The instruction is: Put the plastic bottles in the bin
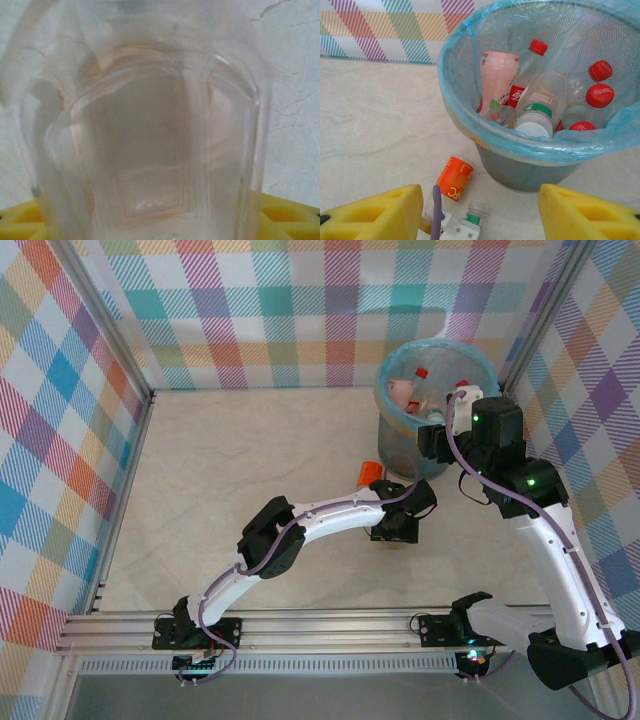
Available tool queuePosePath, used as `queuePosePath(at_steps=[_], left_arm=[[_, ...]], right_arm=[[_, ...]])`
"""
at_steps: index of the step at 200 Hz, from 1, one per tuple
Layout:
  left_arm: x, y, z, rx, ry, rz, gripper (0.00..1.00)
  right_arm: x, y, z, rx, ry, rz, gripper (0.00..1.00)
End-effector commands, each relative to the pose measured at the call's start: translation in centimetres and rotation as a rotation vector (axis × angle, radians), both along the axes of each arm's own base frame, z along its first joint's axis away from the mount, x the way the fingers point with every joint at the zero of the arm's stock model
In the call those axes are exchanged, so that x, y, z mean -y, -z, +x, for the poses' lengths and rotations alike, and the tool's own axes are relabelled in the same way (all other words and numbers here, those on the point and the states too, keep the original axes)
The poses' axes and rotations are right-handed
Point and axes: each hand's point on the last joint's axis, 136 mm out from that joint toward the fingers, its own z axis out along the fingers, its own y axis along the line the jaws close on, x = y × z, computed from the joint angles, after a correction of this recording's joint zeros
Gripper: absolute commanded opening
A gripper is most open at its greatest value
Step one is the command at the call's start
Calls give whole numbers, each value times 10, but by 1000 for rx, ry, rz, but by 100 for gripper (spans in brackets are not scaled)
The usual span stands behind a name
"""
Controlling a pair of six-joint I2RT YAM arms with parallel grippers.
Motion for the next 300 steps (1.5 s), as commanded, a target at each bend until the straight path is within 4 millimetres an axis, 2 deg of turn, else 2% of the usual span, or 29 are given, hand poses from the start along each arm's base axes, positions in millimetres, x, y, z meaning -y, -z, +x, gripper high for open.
queuePosePath(at_steps=[1, 48, 81, 120, 164, 186, 220, 256, 262, 300], left_arm=[[-9, -11, -4, 12, 30, 14, 60], [-10, -27, -8, 31, 62, -33, 50], [-15, -49, -14, 68, 85, -75, 50], [-33, -76, -27, 120, 128, -120, 50], [-70, -118, -34, 296, 198, -173, 49], [-88, -136, -35, 402, 237, -216, 48], [-110, -175, -38, 588, 326, -285, 46], [-115, -217, -41, 744, 432, -340, 47], [-112, -229, -39, 786, 434, -367, 47], [-108, -264, -38, 888, 474, -426, 47]], right_arm=[[-2, -15, -4, 45, -15, 20, 62], [0, -23, -6, 54, -15, 12, 62], [-4, -32, -10, 67, -33, 39, 63], [-15, -38, -12, 65, -85, 89, 62], [-38, -41, -13, 39, -170, 194, 64], [-53, -49, -15, 30, -235, 269, 63], [-75, -63, -20, 21, -344, 367, 65], [-99, -70, -25, -32, -469, 455, 67], [-103, -70, -25, -45, -488, 468, 68], [-118, -66, -26, -122, -564, 504, 71]])
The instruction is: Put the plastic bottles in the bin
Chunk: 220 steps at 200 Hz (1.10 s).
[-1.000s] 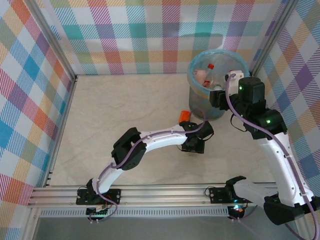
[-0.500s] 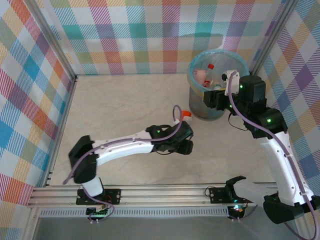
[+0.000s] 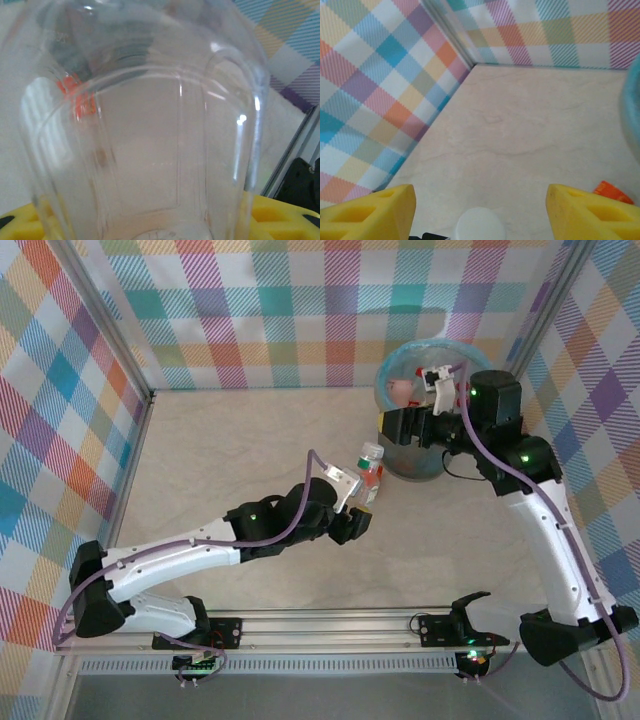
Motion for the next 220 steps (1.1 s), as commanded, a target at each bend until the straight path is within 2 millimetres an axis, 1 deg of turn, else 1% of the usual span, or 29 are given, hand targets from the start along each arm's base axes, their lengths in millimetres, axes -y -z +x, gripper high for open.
queuePosePath(at_steps=[1, 25, 46, 83, 122, 147, 154, 175, 185, 195, 202, 213, 220], left_arm=[[8, -34, 0, 128, 51, -57, 47], [12, -46, 7, 151, 60, -53, 46], [14, -54, 14, 158, 63, -65, 46], [11, -69, 26, 162, 51, -116, 46], [11, -77, 36, 161, 51, -130, 46], [12, -79, 41, 156, 50, -133, 46], [12, -79, 42, 157, 50, -133, 46], [12, -82, 47, 157, 41, -136, 47], [12, -85, 50, 160, 32, -140, 49], [11, -90, 53, 165, 26, -150, 53], [10, -94, 55, 173, 19, -156, 60], [7, -103, 60, 188, 0, -168, 75], [6, -110, 62, 202, -13, -176, 82]], right_arm=[[-17, -15, -12, -15, -117, 70, 71], [-26, -9, -12, -57, -175, 85, 72], [-33, -6, -14, -93, -229, 93, 70], [-36, -1, -12, -123, -248, 73, 67], [-41, -1, -12, -125, -285, 83, 52], [-43, -3, -10, -124, -299, 79, 47], [-43, -4, -9, -119, -300, 78, 44], [-41, -8, -5, -99, -279, 62, 30], [-38, -9, 0, -83, -249, 43, 26], [-35, -13, 5, -60, -218, 25, 25], [-32, -17, 8, -40, -197, 13, 23], [-27, -24, 15, -4, -154, -12, 21], [-23, -29, 19, 21, -123, -29, 20]])
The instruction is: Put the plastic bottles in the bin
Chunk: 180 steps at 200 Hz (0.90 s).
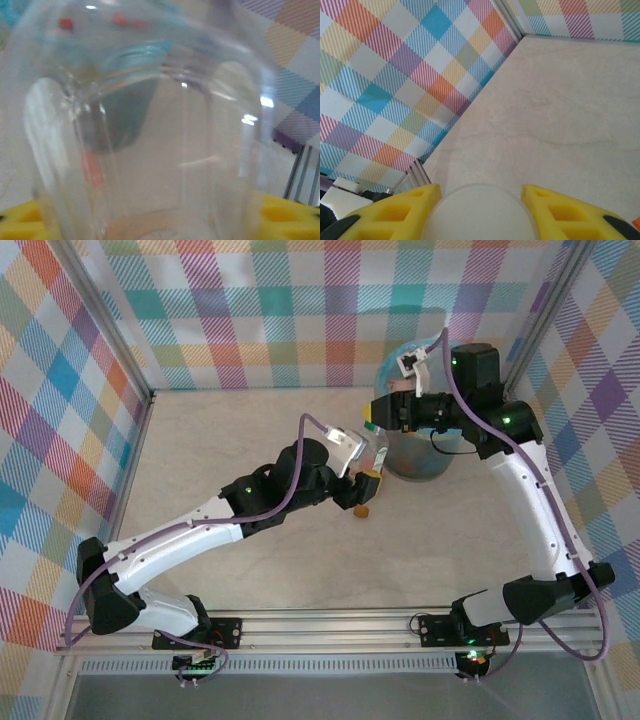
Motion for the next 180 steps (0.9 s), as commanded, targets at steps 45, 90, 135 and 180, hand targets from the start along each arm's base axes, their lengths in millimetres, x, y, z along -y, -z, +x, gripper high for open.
queuePosePath(at_steps=[45, 90, 135, 180], left_arm=[[-5, -74, 34, 113, -79, -124, 97], [3, -85, 54, 104, -80, -143, 97], [8, -72, 72, 65, -99, -129, 97], [-3, -48, 98, -26, -161, -143, 95]], right_arm=[[51, -58, 50, 340, 347, -199, 18], [111, -79, 108, 599, 685, -510, 16], [134, -59, 162, 707, 814, -798, 17], [141, -22, 183, 698, 850, -911, 19]])
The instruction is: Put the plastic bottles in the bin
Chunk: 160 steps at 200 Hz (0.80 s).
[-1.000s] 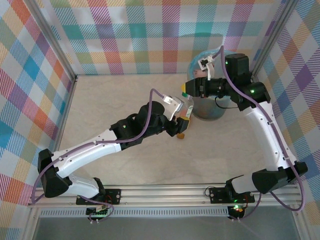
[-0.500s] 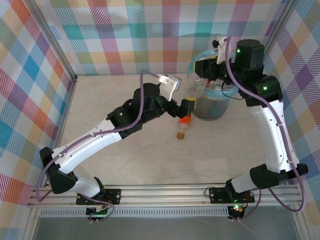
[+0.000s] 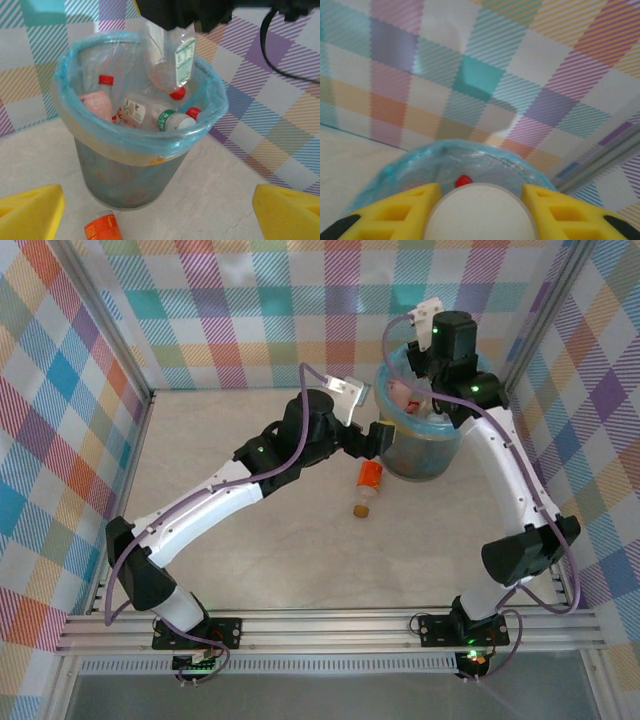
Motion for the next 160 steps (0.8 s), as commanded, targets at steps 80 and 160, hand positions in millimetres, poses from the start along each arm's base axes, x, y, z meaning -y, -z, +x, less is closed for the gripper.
queuePosePath(at_steps=[80, 160], left_arm=[[-20, 26, 23, -103, -59, -35, 94], [-29, 32, 22, -114, -79, -33, 94]], right_arm=[[12, 37, 34, 110, 90, -156, 27], [15, 59, 41, 44, 125, -152, 61]])
